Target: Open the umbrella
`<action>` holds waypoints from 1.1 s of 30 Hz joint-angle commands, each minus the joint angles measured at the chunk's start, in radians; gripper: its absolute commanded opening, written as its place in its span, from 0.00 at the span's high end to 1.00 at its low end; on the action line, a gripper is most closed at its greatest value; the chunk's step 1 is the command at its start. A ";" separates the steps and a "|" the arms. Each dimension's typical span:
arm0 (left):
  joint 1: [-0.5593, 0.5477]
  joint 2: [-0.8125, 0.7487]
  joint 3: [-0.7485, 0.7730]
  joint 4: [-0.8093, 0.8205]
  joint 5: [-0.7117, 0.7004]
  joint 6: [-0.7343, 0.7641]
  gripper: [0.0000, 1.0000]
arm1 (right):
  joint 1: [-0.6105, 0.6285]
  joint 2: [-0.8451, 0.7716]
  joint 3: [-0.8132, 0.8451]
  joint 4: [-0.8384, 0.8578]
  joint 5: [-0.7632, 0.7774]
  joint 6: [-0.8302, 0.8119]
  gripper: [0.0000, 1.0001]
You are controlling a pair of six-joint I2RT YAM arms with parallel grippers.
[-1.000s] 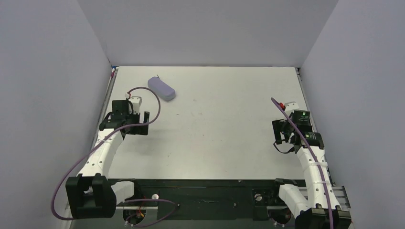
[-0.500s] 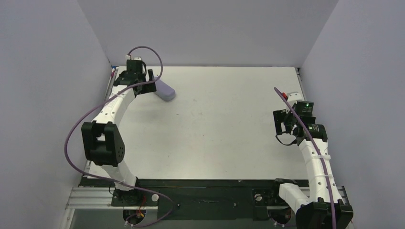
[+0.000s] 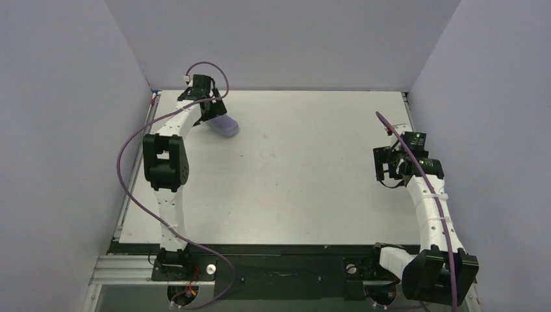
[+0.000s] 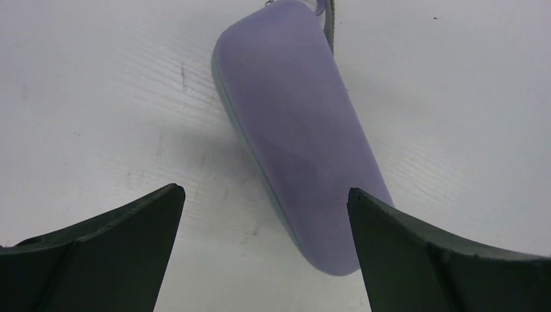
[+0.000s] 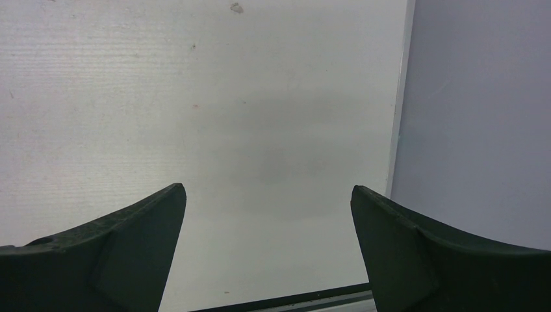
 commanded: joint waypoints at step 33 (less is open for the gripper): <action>-0.575 -0.030 -0.440 -0.029 0.369 0.628 0.46 | -0.057 -0.034 0.043 -0.057 -0.243 0.014 0.07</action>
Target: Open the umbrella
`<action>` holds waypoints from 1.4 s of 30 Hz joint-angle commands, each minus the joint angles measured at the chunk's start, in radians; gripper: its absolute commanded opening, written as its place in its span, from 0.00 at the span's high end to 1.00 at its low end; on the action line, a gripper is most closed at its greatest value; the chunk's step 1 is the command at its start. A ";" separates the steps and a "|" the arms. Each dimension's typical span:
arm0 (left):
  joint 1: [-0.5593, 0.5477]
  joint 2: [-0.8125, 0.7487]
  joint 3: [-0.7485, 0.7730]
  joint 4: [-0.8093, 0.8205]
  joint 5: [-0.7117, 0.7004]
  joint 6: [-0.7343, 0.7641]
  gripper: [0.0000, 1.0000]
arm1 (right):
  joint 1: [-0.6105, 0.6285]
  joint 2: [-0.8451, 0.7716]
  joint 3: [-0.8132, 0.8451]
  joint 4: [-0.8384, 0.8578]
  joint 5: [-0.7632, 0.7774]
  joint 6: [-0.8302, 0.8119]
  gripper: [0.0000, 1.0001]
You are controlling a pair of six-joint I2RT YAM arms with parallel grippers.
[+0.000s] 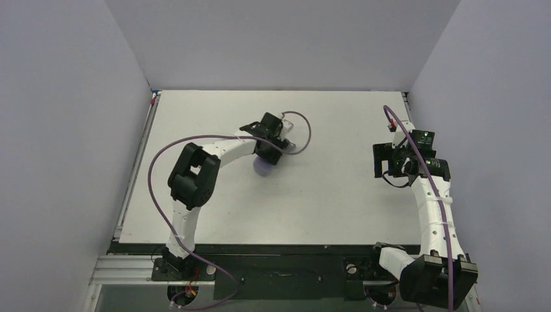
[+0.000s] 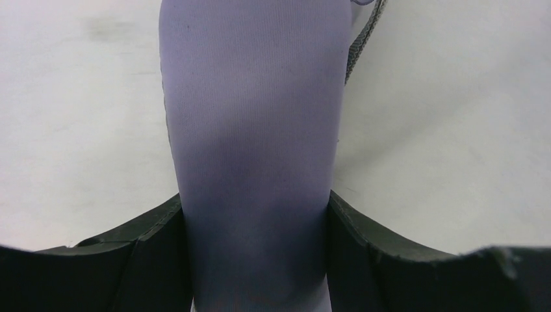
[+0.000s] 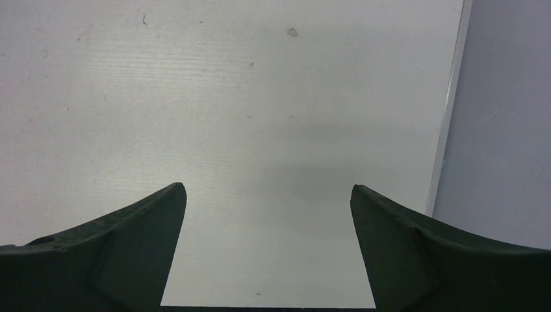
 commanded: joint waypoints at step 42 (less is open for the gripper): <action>0.094 -0.545 -0.732 0.428 0.610 -0.290 0.58 | 0.542 0.383 -0.001 0.267 -0.462 0.208 0.33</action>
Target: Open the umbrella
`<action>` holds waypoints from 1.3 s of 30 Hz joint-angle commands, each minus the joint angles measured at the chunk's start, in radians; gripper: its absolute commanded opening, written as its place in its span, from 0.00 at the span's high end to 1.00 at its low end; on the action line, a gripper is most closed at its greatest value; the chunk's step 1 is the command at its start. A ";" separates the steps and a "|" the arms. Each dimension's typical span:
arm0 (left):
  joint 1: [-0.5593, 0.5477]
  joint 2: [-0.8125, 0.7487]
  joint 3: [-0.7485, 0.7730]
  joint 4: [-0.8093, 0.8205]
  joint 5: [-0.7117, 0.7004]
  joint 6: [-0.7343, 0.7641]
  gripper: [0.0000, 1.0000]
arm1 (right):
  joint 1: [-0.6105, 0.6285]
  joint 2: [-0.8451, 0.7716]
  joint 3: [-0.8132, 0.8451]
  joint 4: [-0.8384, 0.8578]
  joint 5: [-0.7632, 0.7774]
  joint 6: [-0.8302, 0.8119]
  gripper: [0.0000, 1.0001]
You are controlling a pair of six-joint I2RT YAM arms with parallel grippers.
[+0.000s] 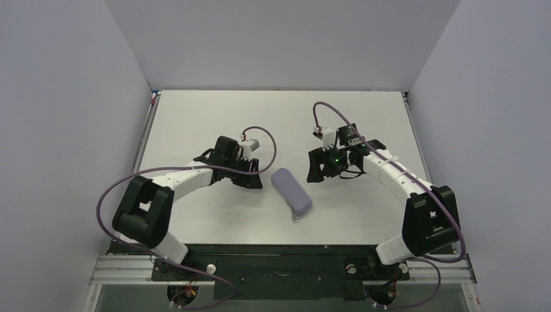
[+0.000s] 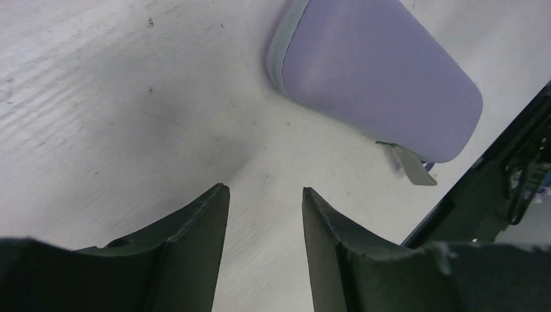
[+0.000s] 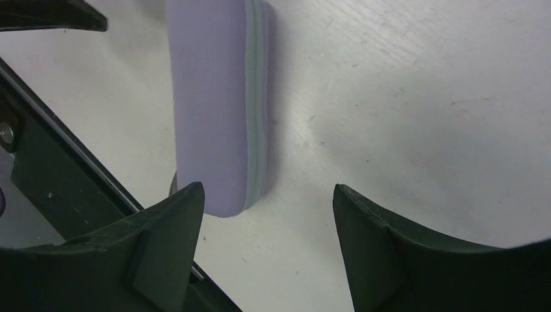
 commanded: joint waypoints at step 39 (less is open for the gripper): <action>0.272 -0.042 0.156 0.341 0.062 0.000 0.03 | 0.216 -0.065 0.062 0.023 0.084 -0.696 0.11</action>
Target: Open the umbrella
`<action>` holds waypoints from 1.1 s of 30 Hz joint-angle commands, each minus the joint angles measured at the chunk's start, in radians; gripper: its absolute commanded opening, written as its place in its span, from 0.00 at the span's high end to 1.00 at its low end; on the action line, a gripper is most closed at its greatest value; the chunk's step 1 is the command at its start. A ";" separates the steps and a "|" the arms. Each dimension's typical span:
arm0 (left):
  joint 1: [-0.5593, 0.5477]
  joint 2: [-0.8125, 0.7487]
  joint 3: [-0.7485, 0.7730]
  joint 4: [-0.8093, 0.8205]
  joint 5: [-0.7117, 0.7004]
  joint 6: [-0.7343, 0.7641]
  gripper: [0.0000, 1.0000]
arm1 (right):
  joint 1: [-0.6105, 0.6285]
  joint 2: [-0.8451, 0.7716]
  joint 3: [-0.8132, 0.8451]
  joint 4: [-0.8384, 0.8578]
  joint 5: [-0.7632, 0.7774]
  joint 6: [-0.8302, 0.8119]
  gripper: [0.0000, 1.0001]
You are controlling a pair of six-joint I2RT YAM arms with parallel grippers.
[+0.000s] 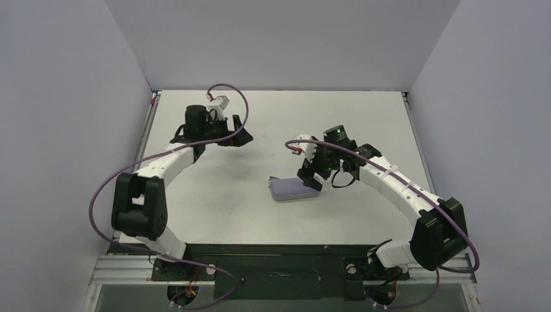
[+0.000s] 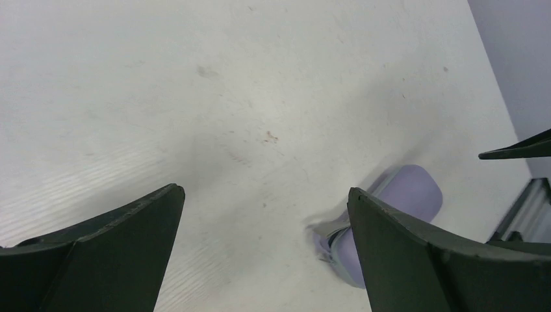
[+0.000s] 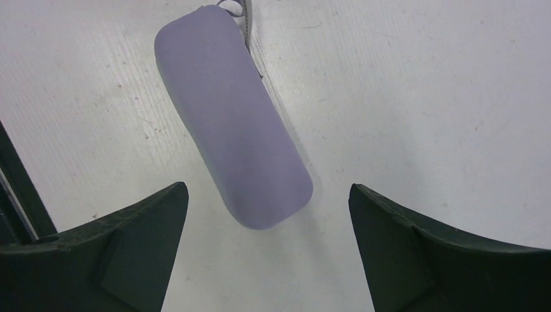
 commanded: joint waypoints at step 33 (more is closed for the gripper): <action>0.155 -0.600 -0.462 0.209 0.119 0.314 0.27 | 0.073 0.344 0.106 -0.222 0.157 -0.577 0.44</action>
